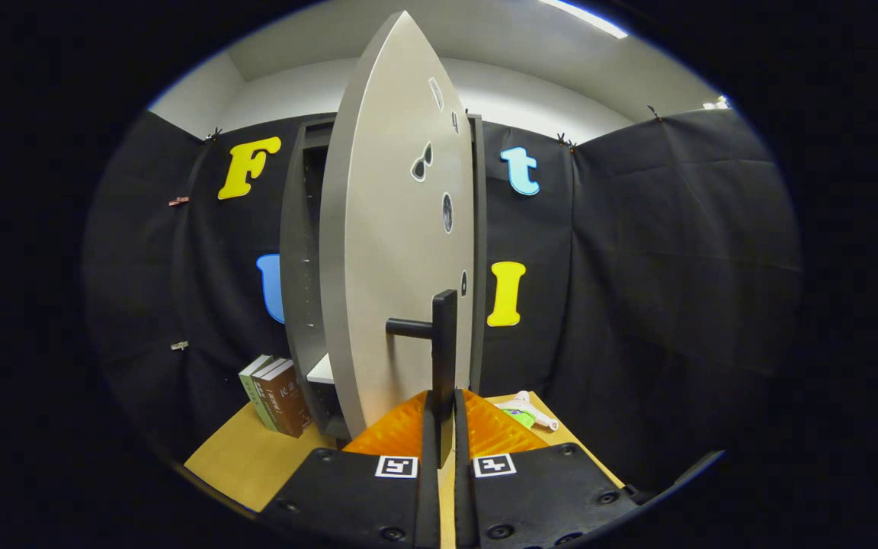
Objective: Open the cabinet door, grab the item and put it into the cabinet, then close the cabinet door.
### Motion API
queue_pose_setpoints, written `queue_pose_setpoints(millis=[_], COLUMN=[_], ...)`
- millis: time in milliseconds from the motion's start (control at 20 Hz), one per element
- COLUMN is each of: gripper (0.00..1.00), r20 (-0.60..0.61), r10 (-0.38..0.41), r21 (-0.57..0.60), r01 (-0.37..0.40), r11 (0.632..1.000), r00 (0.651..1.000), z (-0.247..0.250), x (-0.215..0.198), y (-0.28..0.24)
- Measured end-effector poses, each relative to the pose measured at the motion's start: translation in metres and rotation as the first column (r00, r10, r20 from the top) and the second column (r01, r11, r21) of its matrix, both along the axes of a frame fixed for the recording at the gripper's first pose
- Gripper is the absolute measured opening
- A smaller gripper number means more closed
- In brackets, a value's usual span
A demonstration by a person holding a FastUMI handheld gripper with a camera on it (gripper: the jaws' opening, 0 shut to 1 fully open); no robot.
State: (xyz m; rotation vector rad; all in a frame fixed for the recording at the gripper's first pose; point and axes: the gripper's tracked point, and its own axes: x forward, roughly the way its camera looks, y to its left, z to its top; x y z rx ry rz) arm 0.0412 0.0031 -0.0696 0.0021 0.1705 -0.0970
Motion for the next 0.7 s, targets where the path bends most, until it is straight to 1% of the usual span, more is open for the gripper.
queue_pose_setpoints(millis=[150, 300, 450, 700], gripper=[0.1, 0.11, 0.08, 0.06], r20=[0.017, 0.034, 0.034, 0.054], r10=[-0.034, -0.053, -0.078, -0.163], r21=[-0.016, -0.002, 0.007, -0.012], r01=[0.034, 0.053, 0.078, 0.164], r11=[0.999, 0.999, 0.997, 0.986], r00=[0.999, 0.998, 0.996, 0.985], z=[0.005, 0.013, 0.012, 0.016], x=[0.0, -0.001, -0.01, -0.02], y=[-0.015, -0.031, -0.051, -0.093])
